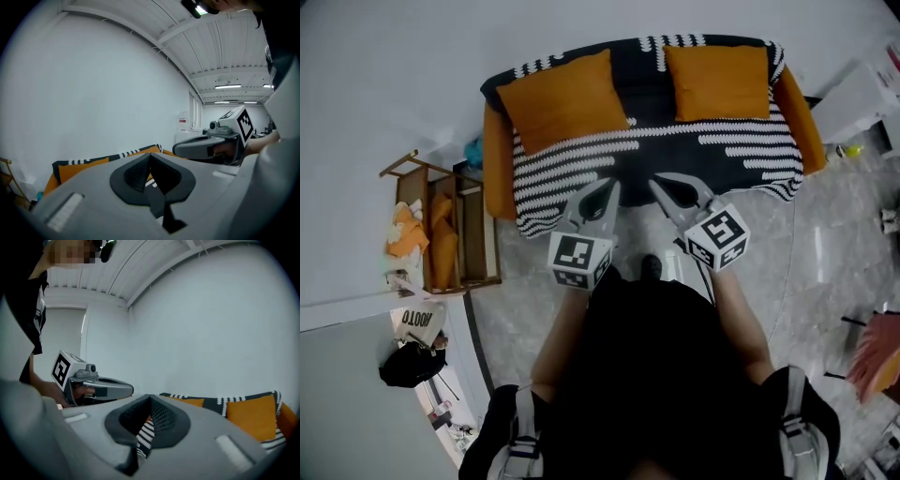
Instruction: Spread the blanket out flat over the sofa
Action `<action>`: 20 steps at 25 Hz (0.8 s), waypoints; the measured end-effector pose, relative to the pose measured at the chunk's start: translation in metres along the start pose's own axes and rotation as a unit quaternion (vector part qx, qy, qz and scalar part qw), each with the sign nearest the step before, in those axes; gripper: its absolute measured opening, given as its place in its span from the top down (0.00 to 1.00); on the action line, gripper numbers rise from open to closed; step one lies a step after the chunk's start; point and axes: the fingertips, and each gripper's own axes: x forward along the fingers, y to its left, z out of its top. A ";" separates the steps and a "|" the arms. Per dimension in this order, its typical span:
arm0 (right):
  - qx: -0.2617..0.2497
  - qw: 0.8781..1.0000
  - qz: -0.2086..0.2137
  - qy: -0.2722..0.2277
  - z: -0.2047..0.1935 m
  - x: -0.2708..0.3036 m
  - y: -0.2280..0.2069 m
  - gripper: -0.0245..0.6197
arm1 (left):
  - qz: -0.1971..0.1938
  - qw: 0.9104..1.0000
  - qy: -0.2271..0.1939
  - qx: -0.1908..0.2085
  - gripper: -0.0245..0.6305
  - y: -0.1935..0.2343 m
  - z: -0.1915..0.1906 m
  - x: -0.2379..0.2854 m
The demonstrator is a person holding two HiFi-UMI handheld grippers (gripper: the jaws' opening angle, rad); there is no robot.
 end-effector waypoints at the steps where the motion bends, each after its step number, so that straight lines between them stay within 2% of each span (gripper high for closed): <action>1: 0.000 1.000 -0.001 0.000 0.000 -0.001 -0.001 0.96 | 0.000 1.000 -0.001 -0.001 0.94 -0.001 0.000 0.000; 8: 0.002 1.000 -0.008 0.000 0.000 -0.003 -0.002 0.96 | -0.006 1.000 0.003 -0.017 0.94 -0.001 -0.004 -0.001; 20: 0.001 1.000 -0.008 0.000 0.000 -0.005 -0.002 0.96 | -0.016 1.000 0.009 -0.018 0.95 -0.004 -0.004 -0.002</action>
